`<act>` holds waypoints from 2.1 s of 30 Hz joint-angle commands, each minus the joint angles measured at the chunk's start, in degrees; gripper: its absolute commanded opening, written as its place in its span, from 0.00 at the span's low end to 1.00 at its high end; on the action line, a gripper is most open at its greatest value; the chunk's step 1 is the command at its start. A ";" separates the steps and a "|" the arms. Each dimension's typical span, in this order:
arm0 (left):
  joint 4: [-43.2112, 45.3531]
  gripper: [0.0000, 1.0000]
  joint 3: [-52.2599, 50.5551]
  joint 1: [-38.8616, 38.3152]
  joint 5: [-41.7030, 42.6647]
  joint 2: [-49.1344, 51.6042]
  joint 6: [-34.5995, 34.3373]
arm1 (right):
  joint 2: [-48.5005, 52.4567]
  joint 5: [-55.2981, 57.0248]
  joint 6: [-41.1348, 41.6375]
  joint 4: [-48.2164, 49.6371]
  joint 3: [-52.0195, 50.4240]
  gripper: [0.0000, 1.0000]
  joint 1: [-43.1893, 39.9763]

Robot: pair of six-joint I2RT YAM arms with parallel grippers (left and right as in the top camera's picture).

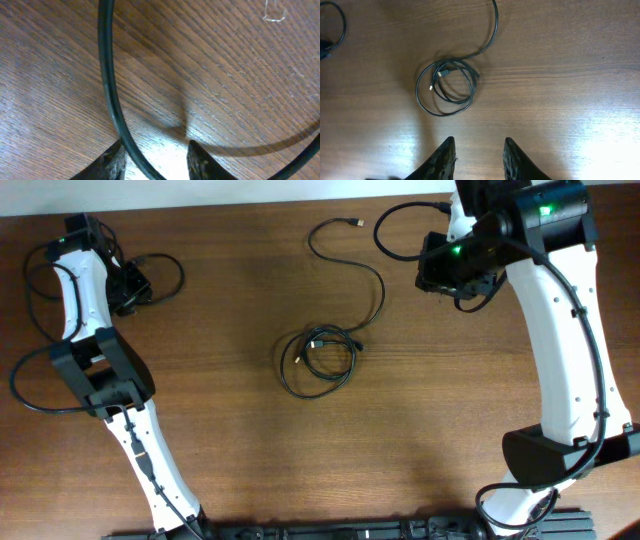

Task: Untangle cables

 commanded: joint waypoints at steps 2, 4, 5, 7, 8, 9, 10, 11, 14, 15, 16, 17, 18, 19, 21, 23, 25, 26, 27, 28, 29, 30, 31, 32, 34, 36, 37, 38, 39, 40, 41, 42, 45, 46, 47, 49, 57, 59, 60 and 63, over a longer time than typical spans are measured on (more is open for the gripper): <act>1.79 0.10 -0.07 0.09 -0.83 0.96 -0.90 | 0.31 -0.50 -0.57 0.17 -0.20 0.30 0.46; 5.25 0.03 -0.07 0.00 0.20 1.07 -0.90 | 0.31 -0.52 -0.57 0.15 -0.20 0.30 0.48; 8.70 0.03 -0.07 -0.17 2.21 1.07 -0.87 | 0.31 -0.52 -0.57 0.15 -0.20 0.30 0.48; 13.07 0.04 -0.04 -0.24 4.33 1.07 -0.85 | 0.31 -0.55 -0.57 -0.28 -0.20 0.30 0.48; 14.97 0.09 0.00 0.04 4.13 1.05 -0.66 | 0.31 -0.52 -0.57 -0.96 -0.20 0.30 0.48; 15.13 0.29 0.55 0.63 4.13 1.01 -0.63 | 0.31 -0.52 -0.59 -1.42 -0.20 0.30 0.48; 14.97 0.40 1.18 1.09 4.13 1.01 -0.63 | 0.31 -0.50 -0.59 -1.57 -0.20 0.30 0.48; 14.40 0.43 2.14 1.60 4.15 0.96 -0.63 | 0.31 -0.50 -0.59 -1.57 -0.20 0.30 0.48; 8.28 0.67 10.45 2.99 4.20 -0.63 -0.68 | 0.31 -0.28 -0.57 -0.81 -0.20 0.46 0.46; 5.73 0.70 14.16 2.99 5.64 -1.44 -0.66 | 0.31 -0.24 -0.59 0.00 -0.20 0.54 0.46; 3.87 0.75 16.96 2.93 8.44 -2.05 -0.66 | 0.33 -0.07 -0.57 0.76 -0.20 0.60 0.46; 0.28 0.91 20.63 2.84 15.34 -3.17 -0.66 | 0.37 0.76 -0.59 1.51 -0.20 0.68 0.46; -2.10 0.99 22.05 2.67 21.33 -3.65 -0.66 | 0.44 2.32 -0.57 1.79 -0.20 0.70 0.46; -4.92 0.99 23.10 2.16 29.09 -3.93 -0.59 | 0.61 4.50 -0.57 2.14 -0.20 0.71 0.46; -8.59 0.99 23.19 -0.02 40.28 -3.89 4.02 | 1.20 9.33 -0.57 2.91 -0.20 0.83 0.28; -12.85 0.99 22.99 -5.68 42.03 -3.82 11.04 | 2.60 18.12 -0.55 3.45 -0.20 0.92 -0.87; -13.70 0.99 22.62 -12.35 40.87 -3.82 16.28 | 3.19 19.71 -0.50 3.52 -0.20 0.99 -4.26; -13.66 0.99 22.62 -15.34 38.53 -3.82 16.48 | 3.32 19.56 -0.35 3.50 -0.20 0.99 -6.67; -13.44 0.99 22.62 -18.53 35.76 -3.82 16.48 | 3.54 19.02 -0.35 3.34 -0.20 0.99 -9.40; -13.11 0.99 22.62 -21.44 33.42 -3.82 16.50 | 3.69 18.40 -0.35 3.15 -0.20 0.99 -11.74; -12.72 0.99 22.62 -23.78 31.78 -3.82 16.50 | 3.85 17.38 -0.37 2.95 -0.20 0.99 -13.90; -11.61 0.99 22.62 -28.55 27.50 -3.82 16.46 | 3.89 15.58 -0.37 2.54 -0.20 1.00 -17.03; -10.78 0.99 22.62 -31.32 24.44 -3.82 16.35 | 3.89 14.34 -0.37 1.99 -0.20 1.00 -19.71; -9.88 0.99 22.60 -34.34 20.55 -3.80 15.37 | 3.89 14.25 -0.37 1.49 -0.20 1.00 -21.33; -7.50 0.99 21.66 -40.30 13.31 -3.80 8.76 | 3.89 14.32 -0.37 1.25 -0.20 1.00 -24.83; -4.46 0.99 19.65 -45.27 10.08 -3.80 8.13 | 3.89 14.32 -0.37 1.27 -0.20 1.00 -26.93; -3.15 0.99 18.43 -47.34 7.96 -3.80 8.13 | 3.89 14.32 -0.37 1.27 -0.20 1.00 -27.65; -1.68 0.99 16.79 -49.46 5.51 -3.80 8.13 | 3.89 14.32 -0.39 1.25 -0.20 1.00 -28.17; 0.07 0.99 14.71 -51.63 3.48 -3.80 8.17 | 3.89 14.32 -0.37 1.27 -0.20 1.00 -28.41; 1.66 0.99 12.81 -53.18 2.12 -3.80 8.17 | 3.89 14.32 -0.37 1.27 -0.20 1.00 -28.50; 2.84 1.00 11.34 -54.05 1.42 -3.80 8.17 | 3.89 14.32 -0.37 1.27 -0.20 1.00 -28.48; 4.28 0.99 9.53 -55.01 0.39 -3.80 8.15 | 3.89 14.32 -0.37 1.27 -0.20 1.00 -28.48; 9.07 0.88 3.76 -56.33 -1.38 -3.80 8.09 | 3.89 14.32 -0.37 1.27 -0.20 1.00 -28.48; 10.21 0.87 1.92 -56.30 -3.96 -3.80 6.21 | 3.89 14.32 -0.39 1.27 -0.20 1.00 -28.48; 10.60 0.88 0.85 -56.30 -6.32 -3.78 4.55 | 3.89 14.32 -0.37 1.27 -0.20 1.00 -28.48; 12.87 0.87 -1.62 -56.26 -8.15 -3.78 3.61 | 3.89 14.32 -0.37 1.27 -0.20 1.00 -28.48; 19.23 0.56 -8.44 -58.12 -7.93 -3.65 3.63 | 3.89 14.32 -0.37 1.27 -0.20 1.00 -28.48; 19.23 0.45 -8.55 -58.14 -7.93 -3.61 3.63 | 3.89 14.32 -0.37 1.27 -0.20 1.00 -28.48; 19.23 0.44 -8.72 -58.14 -8.00 -3.61 3.63 | 3.89 14.32 -0.37 1.27 -0.20 1.00 -28.48; 19.63 0.22 -10.19 -58.14 -9.14 -3.61 3.65 | 3.89 14.32 -0.37 1.27 -0.20 1.00 -28.48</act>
